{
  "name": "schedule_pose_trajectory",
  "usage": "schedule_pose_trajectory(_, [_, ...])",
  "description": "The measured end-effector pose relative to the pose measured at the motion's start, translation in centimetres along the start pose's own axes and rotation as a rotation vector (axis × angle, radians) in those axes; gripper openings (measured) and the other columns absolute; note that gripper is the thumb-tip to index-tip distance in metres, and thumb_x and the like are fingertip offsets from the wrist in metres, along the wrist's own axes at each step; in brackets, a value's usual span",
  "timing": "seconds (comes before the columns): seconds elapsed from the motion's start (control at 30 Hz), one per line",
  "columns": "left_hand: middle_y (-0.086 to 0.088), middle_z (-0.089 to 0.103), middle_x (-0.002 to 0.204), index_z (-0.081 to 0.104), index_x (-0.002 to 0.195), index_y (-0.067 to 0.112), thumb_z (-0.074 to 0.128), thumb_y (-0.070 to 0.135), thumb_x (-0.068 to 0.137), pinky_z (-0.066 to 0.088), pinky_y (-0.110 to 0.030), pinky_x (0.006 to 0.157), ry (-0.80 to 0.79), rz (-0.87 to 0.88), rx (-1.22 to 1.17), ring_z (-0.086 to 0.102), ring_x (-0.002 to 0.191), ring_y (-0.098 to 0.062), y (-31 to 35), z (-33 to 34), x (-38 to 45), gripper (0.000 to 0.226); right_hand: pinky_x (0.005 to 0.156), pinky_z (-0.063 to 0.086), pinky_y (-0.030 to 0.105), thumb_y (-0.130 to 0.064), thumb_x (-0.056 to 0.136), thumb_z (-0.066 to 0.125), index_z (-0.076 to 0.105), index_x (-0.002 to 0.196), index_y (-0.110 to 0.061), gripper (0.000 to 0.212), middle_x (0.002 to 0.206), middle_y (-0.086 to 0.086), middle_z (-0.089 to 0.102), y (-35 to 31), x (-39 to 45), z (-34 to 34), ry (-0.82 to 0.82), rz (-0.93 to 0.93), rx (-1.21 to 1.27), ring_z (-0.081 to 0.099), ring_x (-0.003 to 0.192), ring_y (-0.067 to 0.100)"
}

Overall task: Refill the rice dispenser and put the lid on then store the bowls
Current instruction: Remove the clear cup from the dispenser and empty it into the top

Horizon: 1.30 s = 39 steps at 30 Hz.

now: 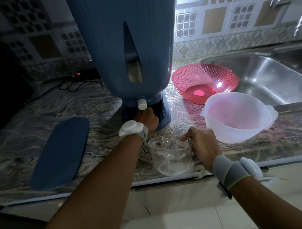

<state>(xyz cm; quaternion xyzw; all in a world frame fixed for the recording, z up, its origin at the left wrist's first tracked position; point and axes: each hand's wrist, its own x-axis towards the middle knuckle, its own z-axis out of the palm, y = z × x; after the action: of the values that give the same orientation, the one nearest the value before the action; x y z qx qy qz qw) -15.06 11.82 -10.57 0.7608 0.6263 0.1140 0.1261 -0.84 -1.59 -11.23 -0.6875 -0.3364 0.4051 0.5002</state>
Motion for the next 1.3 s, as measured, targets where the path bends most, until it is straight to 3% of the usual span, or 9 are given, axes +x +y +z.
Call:
schedule_pose_trajectory(0.13, [-0.020,0.058,0.127,0.055,0.123,0.004,0.046,0.015,0.092,0.044,-0.037,0.094,0.010,0.039,0.023,0.056,0.117,-0.037,0.6,0.3,0.4,0.034,0.053,0.037,0.029,-0.034,0.065,0.052,0.077,0.061,-0.021,0.029,0.037,-0.008,0.051,0.1,0.5,0.2,-0.011,-0.003,-0.013,0.043,0.039,0.014])
schedule_pose_trajectory(0.5, [-0.020,0.058,0.126,0.054,0.122,0.006,0.041,0.012,0.093,0.045,-0.040,0.096,-0.003,0.267,0.199,0.055,0.112,-0.039,0.1,-0.3,-0.4,0.032,0.048,0.029,0.025,-0.035,0.064,0.052,0.077,0.061,-0.021,0.029,0.034,-0.006,0.045,0.1,1.3,0.6,-0.014,0.009,0.004,0.035,0.028,0.010])
schedule_pose_trajectory(0.7, [-0.015,0.041,0.146,0.043,0.137,0.007,0.040,0.010,0.092,0.034,-0.037,0.108,-0.067,0.327,0.191,0.043,0.130,-0.035,-0.3,-0.5,-1.7,0.045,0.050,0.032,0.026,-0.033,0.063,0.052,0.076,0.060,-0.019,0.028,0.041,0.001,0.052,0.2,0.6,0.3,-0.026,0.029,0.008,0.038,0.031,0.014])
schedule_pose_trajectory(0.83, [-0.010,0.025,0.159,0.026,0.150,0.005,0.038,0.009,0.094,0.019,-0.035,0.119,-0.167,0.352,0.216,0.022,0.147,-0.023,-0.3,-0.7,-2.8,0.057,0.048,0.034,0.026,-0.027,0.064,0.053,0.074,0.056,-0.014,0.026,0.047,0.000,0.059,0.2,-0.3,0.0,-0.029,0.003,0.042,0.039,0.032,0.014])
schedule_pose_trajectory(1.07, [-0.008,0.016,0.162,0.018,0.153,0.005,0.035,0.006,0.097,0.011,-0.037,0.122,-0.224,0.359,0.164,0.012,0.151,-0.020,-0.9,-0.4,-5.8,0.058,0.040,0.033,0.021,-0.022,0.073,0.052,0.073,0.064,-0.004,0.029,0.039,-0.009,0.055,0.6,-1.8,-1.1,-0.030,0.012,0.015,0.039,0.029,0.009])
schedule_pose_trajectory(1.2, [-0.007,0.017,0.161,0.019,0.153,0.006,0.034,0.004,0.097,0.009,-0.038,0.123,-0.222,0.379,0.153,0.010,0.151,-0.020,-1.3,-0.3,-7.9,0.058,0.052,0.041,0.031,-0.026,0.070,0.052,0.073,0.067,-0.001,0.032,0.042,-0.009,0.057,0.7,-2.7,-1.8,-0.018,-0.002,-0.022,0.047,0.039,0.012])
schedule_pose_trajectory(1.3, [-0.009,0.023,0.160,0.026,0.151,0.007,0.036,0.002,0.095,0.011,-0.039,0.123,-0.205,0.362,0.097,0.014,0.150,-0.021,-1.2,-0.3,-8.8,0.058,0.054,0.038,0.033,-0.031,0.065,0.052,0.073,0.065,-0.004,0.034,0.042,-0.008,0.054,0.7,-3.1,-2.2,0.007,-0.030,-0.053,0.045,0.047,0.019])
